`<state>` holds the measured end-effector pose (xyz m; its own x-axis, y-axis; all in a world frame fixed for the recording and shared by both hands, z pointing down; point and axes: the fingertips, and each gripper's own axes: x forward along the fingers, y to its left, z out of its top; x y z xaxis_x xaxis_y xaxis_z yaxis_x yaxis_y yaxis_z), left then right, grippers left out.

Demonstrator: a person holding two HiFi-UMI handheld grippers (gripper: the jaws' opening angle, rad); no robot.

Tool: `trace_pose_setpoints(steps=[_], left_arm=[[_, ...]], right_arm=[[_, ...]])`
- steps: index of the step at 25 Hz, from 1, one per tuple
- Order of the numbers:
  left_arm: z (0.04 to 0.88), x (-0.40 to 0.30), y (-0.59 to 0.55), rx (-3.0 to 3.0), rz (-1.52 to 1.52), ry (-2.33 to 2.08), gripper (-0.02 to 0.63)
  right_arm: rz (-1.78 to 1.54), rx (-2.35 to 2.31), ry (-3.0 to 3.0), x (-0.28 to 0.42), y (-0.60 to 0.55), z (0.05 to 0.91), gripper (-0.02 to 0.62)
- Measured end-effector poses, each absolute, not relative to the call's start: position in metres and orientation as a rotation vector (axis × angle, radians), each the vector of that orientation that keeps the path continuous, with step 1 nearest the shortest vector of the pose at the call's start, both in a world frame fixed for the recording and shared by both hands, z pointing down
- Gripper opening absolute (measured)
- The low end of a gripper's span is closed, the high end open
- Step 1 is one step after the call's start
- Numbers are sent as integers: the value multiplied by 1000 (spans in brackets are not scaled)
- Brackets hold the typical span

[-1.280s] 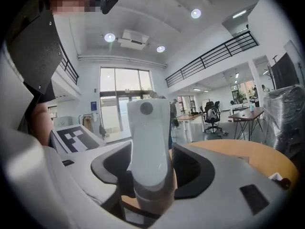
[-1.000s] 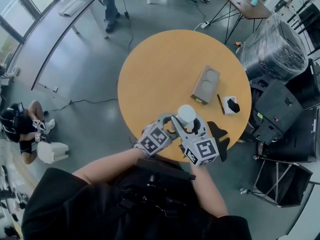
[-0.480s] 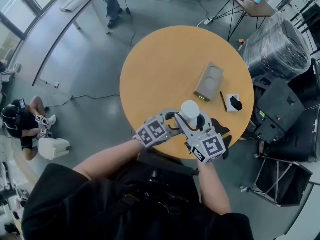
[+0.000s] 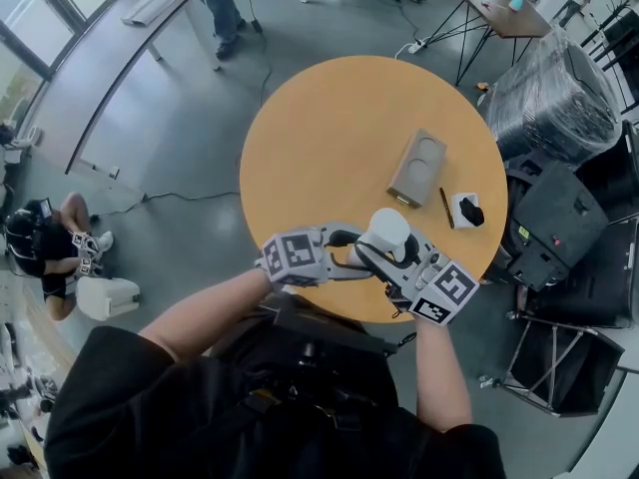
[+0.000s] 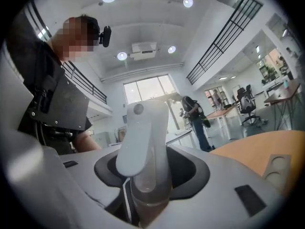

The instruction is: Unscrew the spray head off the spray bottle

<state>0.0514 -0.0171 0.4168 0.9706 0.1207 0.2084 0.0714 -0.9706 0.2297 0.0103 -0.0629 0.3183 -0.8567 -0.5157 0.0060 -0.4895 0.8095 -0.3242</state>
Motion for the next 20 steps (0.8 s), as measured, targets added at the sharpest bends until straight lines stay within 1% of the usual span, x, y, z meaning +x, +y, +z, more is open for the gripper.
trace_pose_setpoints(steps=[4, 7, 8, 9, 10, 13, 17, 20], left_arm=[[409, 51, -15, 2925, 341, 211, 303], [406, 50, -28, 2957, 370, 126, 304], [404, 50, -33, 2962, 370, 76, 305], [401, 50, -39, 2965, 363, 17, 305], [397, 49, -45, 2966, 350, -42, 305], [385, 53, -62, 2979, 308, -186, 306], [379, 59, -83, 2966, 281, -353, 307], [380, 62, -99, 2910, 279, -493, 307]], right_arm=[[-437, -668, 2941, 8, -56, 309, 219], [-388, -762, 2932, 14, -66, 307, 235], [-374, -827, 2928, 17, -71, 307, 246], [-363, -896, 2920, 20, -76, 307, 296], [-357, -961, 2903, 24, -80, 307, 329], [-375, -1121, 2800, 44, -91, 305, 359], [-360, -1314, 2695, 65, -98, 300, 359], [-369, -1432, 2671, 68, -104, 299, 359]])
